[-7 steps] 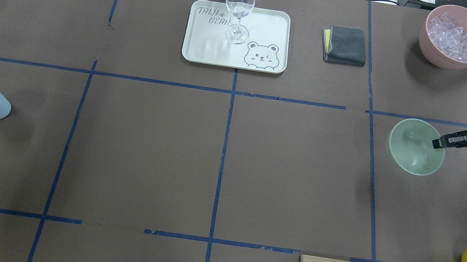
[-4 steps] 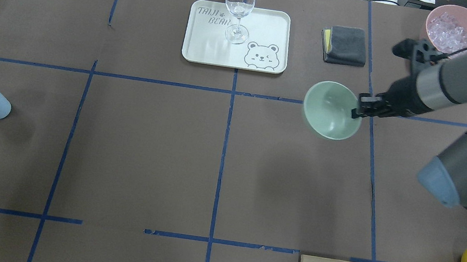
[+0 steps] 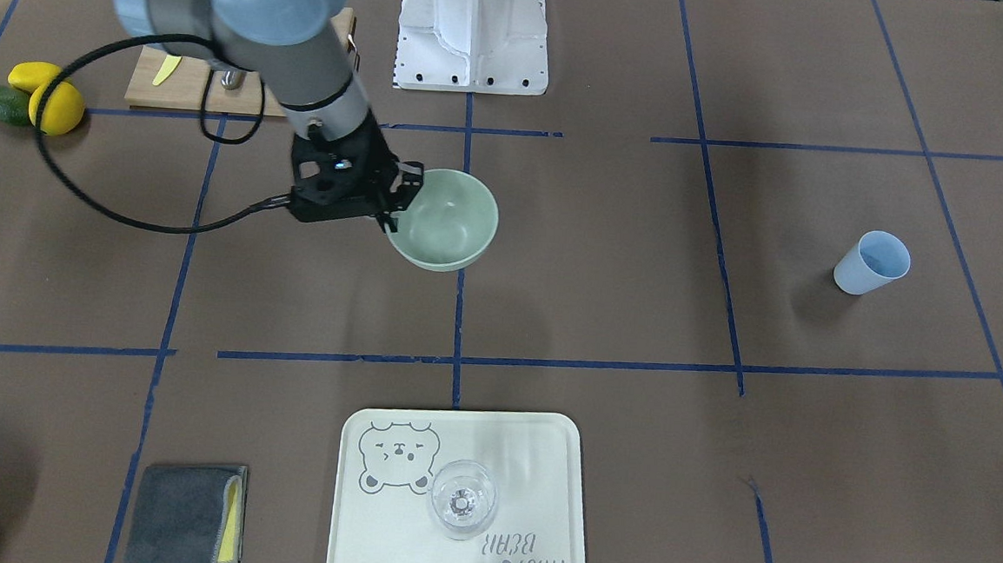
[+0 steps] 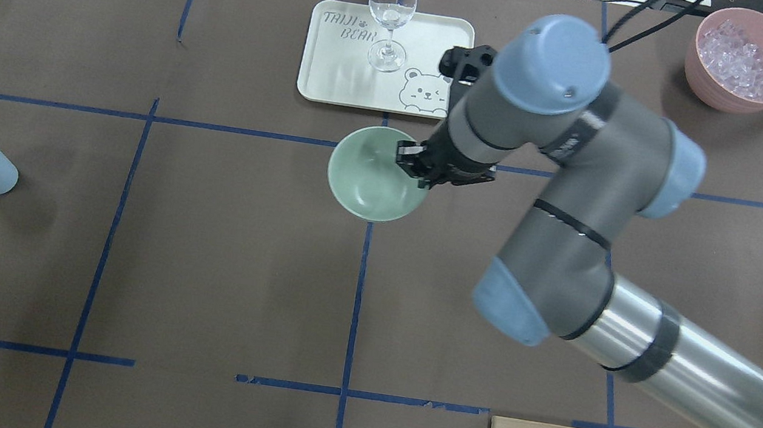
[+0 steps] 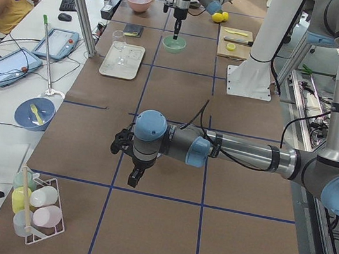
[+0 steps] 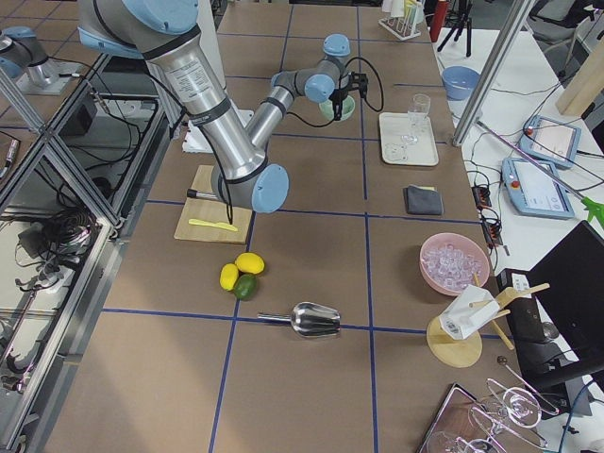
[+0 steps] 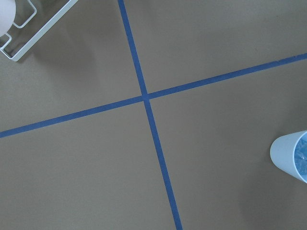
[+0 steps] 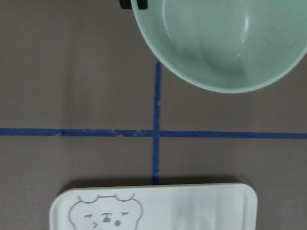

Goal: Pour ice into bowl

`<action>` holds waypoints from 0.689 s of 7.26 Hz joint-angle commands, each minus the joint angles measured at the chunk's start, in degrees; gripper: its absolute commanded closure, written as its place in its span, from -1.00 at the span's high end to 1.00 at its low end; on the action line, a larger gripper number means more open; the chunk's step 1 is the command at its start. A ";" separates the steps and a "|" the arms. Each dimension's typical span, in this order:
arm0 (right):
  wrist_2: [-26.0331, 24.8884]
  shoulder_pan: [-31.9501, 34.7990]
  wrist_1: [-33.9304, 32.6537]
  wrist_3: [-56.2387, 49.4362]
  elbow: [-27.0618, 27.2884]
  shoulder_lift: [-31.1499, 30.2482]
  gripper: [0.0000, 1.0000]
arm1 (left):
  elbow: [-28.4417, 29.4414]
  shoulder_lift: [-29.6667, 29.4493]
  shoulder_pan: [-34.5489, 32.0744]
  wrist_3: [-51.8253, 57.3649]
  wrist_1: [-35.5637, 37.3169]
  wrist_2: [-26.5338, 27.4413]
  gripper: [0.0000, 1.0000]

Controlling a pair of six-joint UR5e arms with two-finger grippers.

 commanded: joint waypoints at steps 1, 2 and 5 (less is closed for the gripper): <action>-3.90 -5.52 -0.18 6.45 -15.78 14.36 -1.00 | -0.04 0.00 0.02 0.00 0.00 -0.59 1.00; -6.86 -7.89 0.26 7.86 -21.15 18.06 -1.00 | 0.05 0.09 -0.06 0.00 0.00 -0.77 1.00; -10.14 -11.25 7.96 9.88 -31.64 21.44 -1.00 | 0.14 0.18 0.02 0.00 0.00 -0.86 1.00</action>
